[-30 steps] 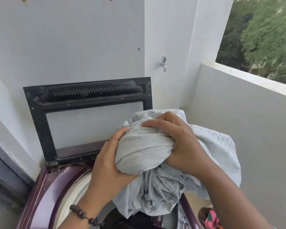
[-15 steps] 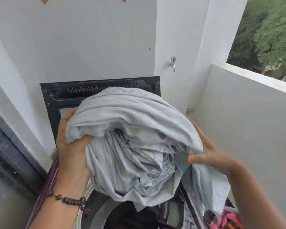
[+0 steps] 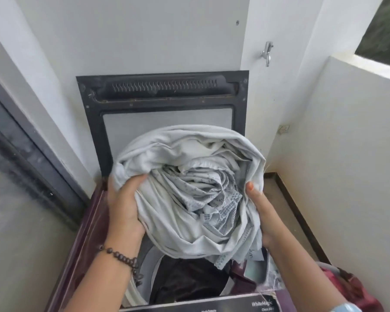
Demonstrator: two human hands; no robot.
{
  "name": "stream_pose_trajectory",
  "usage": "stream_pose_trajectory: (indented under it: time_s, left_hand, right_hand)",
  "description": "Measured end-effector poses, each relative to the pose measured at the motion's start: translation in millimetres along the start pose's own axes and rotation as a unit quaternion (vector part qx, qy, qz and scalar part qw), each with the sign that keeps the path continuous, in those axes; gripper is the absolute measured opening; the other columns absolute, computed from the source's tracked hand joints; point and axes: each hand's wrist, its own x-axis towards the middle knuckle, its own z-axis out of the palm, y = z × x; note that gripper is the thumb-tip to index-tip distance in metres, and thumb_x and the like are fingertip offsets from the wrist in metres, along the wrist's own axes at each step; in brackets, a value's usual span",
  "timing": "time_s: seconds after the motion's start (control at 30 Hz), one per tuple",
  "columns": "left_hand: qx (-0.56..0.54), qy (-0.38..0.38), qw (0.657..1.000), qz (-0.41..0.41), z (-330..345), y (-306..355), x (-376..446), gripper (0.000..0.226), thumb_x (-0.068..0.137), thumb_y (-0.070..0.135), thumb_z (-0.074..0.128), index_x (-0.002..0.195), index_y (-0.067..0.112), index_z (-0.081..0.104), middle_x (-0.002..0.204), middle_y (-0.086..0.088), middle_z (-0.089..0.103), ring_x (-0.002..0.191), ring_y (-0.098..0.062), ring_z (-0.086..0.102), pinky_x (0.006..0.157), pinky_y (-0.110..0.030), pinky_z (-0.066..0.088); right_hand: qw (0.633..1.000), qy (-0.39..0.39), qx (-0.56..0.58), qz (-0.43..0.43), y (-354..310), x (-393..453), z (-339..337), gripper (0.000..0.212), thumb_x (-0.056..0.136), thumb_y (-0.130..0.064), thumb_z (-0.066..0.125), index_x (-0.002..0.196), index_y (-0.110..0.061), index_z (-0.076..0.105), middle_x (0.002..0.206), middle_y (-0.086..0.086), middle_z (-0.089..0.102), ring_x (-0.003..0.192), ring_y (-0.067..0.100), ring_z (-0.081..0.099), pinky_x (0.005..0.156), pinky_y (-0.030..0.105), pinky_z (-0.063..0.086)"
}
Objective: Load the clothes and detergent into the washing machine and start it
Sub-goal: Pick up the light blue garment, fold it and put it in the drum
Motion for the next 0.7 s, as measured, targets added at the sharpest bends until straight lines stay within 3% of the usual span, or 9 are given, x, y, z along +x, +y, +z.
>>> stream_pose_trajectory:
  time_s: [0.1, 0.17, 0.23, 0.3, 0.37, 0.43, 0.53, 0.6, 0.7]
  left_hand:
    - [0.087, 0.016, 0.995, -0.052, -14.8, -28.3, -10.6, 0.062, 0.067, 0.011, 0.08, 0.127, 0.016, 0.061, 0.121, -0.015, 0.068, 0.109, -0.034, 0.067, 0.095, -0.055, 0.051]
    - [0.121, 0.032, 0.986, -0.106, -29.3, -50.1, -15.8, 0.053, 0.074, 0.004, 0.075, 0.124, 0.017, 0.063, 0.115, -0.012, 0.072, 0.103, -0.031, 0.07, 0.09, -0.051, 0.054]
    - [0.154, 0.083, 0.968, -0.177, -44.7, -74.0, -20.0, 0.059, 0.067, 0.015, 0.079, 0.124, 0.017, 0.062, 0.111, -0.011, 0.073, 0.098, -0.03, 0.071, 0.086, -0.048, 0.057]
    - [0.19, 0.14, 0.939, -0.25, -60.9, -98.2, -23.3, 0.075, 0.051, 0.028, 0.082, 0.122, 0.016, 0.061, 0.108, -0.011, 0.073, 0.096, -0.031, 0.071, 0.084, -0.047, 0.057]
    - [0.192, 0.185, 0.904, -0.335, -75.2, -115.4, -27.7, 0.074, 0.05, 0.034, 0.081, 0.118, 0.01, 0.063, 0.103, -0.016, 0.073, 0.092, -0.033, 0.07, 0.074, -0.039, 0.057]
    - [0.187, 0.218, 0.877, -0.386, -89.4, -128.9, -28.2, 0.053, 0.066, 0.031, 0.079, 0.109, 0.002, 0.067, 0.097, -0.022, 0.072, 0.087, -0.036, 0.069, 0.07, -0.037, 0.055]
    - [0.19, 0.23, 0.85, -0.435, -106.6, -146.5, -26.8, 0.048, 0.073, 0.033, 0.077, 0.109, 0.002, 0.068, 0.094, -0.022, 0.073, 0.086, -0.037, 0.07, 0.077, -0.044, 0.058]
    - [0.208, 0.235, 0.844, -0.435, -110.3, -157.7, -25.9, 0.065, 0.063, 0.037, 0.08, 0.116, 0.003, 0.063, 0.098, -0.021, 0.072, 0.086, -0.036, 0.07, 0.075, -0.045, 0.059]
    - [0.236, 0.246, 0.833, -0.436, -107.7, -168.9, -26.8, 0.075, 0.064, 0.032, 0.08, 0.126, 0.001, 0.052, 0.108, -0.021, 0.066, 0.093, -0.035, 0.066, 0.08, -0.044, 0.057]
  right_hand:
    - [0.995, 0.05, -0.048, 0.068, 27.9, 2.4, -15.4, 0.064, 0.086, -0.046, 0.07, 0.142, -0.026, 0.047, 0.137, 0.016, 0.058, 0.126, 0.038, 0.056, 0.11, 0.056, 0.037]
    - [0.986, 0.089, -0.095, 0.107, 49.3, 2.5, -28.0, 0.074, 0.079, -0.049, 0.078, 0.142, -0.037, 0.042, 0.135, 0.008, 0.061, 0.121, 0.032, 0.06, 0.105, 0.054, 0.044]
    - [0.97, 0.111, -0.163, 0.145, 63.4, 4.0, -37.0, 0.089, 0.07, -0.053, 0.084, 0.143, -0.042, 0.035, 0.135, -0.001, 0.061, 0.119, 0.025, 0.062, 0.102, 0.051, 0.047]
    - [0.943, 0.101, -0.264, 0.176, 67.2, 10.1, -37.8, 0.098, 0.066, -0.058, 0.082, 0.146, -0.044, 0.027, 0.142, -0.009, 0.052, 0.126, 0.016, 0.054, 0.107, 0.044, 0.043]
    - [0.914, 0.075, -0.332, 0.221, 67.9, 19.3, -36.3, 0.113, 0.064, -0.057, 0.08, 0.153, -0.041, 0.013, 0.155, -0.009, 0.033, 0.134, 0.016, 0.042, 0.107, 0.037, 0.038]
    - [0.889, 0.055, -0.37, 0.266, 72.2, 30.6, -32.5, 0.109, 0.076, -0.044, 0.075, 0.156, -0.035, 0.001, 0.159, -0.002, 0.022, 0.13, 0.018, 0.041, 0.092, 0.03, 0.043]
    - [0.841, 0.044, -0.431, 0.323, 81.8, 44.5, -30.5, 0.094, 0.087, -0.037, 0.064, 0.156, -0.032, 0.0, 0.143, 0.002, 0.04, 0.108, 0.017, 0.049, 0.075, 0.027, 0.05]
    - [0.828, 0.05, -0.436, 0.348, 92.1, 52.4, -32.1, 0.095, 0.08, -0.04, 0.063, 0.155, -0.032, 0.006, 0.13, -0.002, 0.052, 0.104, 0.018, 0.061, 0.085, 0.037, 0.057]
    - [0.805, 0.07, -0.451, 0.38, 111.7, 61.9, -41.4, 0.104, 0.064, -0.046, 0.06, 0.155, -0.026, 0.014, 0.132, 0.001, 0.056, 0.109, 0.021, 0.062, 0.099, 0.041, 0.051]
